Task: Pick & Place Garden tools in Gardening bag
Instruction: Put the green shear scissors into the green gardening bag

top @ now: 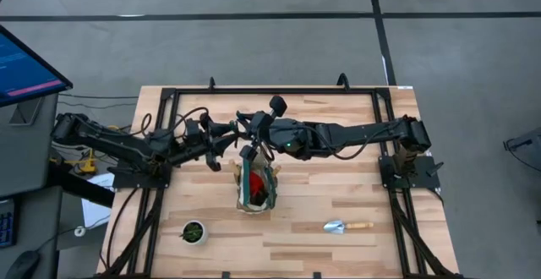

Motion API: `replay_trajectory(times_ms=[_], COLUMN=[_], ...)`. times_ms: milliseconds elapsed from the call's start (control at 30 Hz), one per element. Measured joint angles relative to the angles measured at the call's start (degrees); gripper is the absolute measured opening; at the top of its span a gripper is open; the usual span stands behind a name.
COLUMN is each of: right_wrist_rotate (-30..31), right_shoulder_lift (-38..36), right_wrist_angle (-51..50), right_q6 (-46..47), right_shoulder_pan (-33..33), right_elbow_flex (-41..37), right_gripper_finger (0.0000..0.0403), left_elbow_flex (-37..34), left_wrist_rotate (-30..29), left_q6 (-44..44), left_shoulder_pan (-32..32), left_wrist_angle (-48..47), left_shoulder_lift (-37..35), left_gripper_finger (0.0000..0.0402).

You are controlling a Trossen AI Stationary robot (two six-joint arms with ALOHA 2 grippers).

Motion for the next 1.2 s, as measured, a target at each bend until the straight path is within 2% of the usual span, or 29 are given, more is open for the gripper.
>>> replay_trajectory(times_ms=[167, 233, 533, 700, 1033, 1200], right_wrist_rotate=[0.06, -0.10, -0.63, -0.63, -0.66, -1.41], right_shoulder_lift=[0.00, 0.00, 0.00, 0.00, -0.25, -4.10], right_wrist_angle=[-0.09, -0.09, -0.20, -0.49, -0.37, -1.34], right_q6=[0.20, 0.24, 0.24, -0.08, -4.53, -7.44], right_shoulder_pan=[-0.04, -0.02, 0.10, 0.11, 0.67, 2.08], right_elbow_flex=[0.00, 0.00, 0.00, 0.00, 0.00, -0.07], right_gripper_finger=[0.0034, 0.0037, 0.0048, 0.0069, 0.0162, 0.0204], left_elbow_flex=[0.00, 0.00, 0.00, 0.00, -0.04, -0.04], left_wrist_rotate=[0.41, 0.44, 0.00, -0.86, -2.02, -1.34], left_q6=[-2.23, -2.33, -4.11, -4.33, -0.85, 1.64], left_shoulder_pan=[-0.04, -0.07, -0.07, -0.04, -1.77, -4.07], left_wrist_angle=[0.02, 0.13, 0.44, 0.92, 1.68, 1.81], left_shoulder_lift=[0.00, 0.00, 0.00, 0.00, -0.04, -1.03], left_gripper_finger=[0.0052, 0.0030, 0.0030, 0.0030, 0.0030, 0.0029])
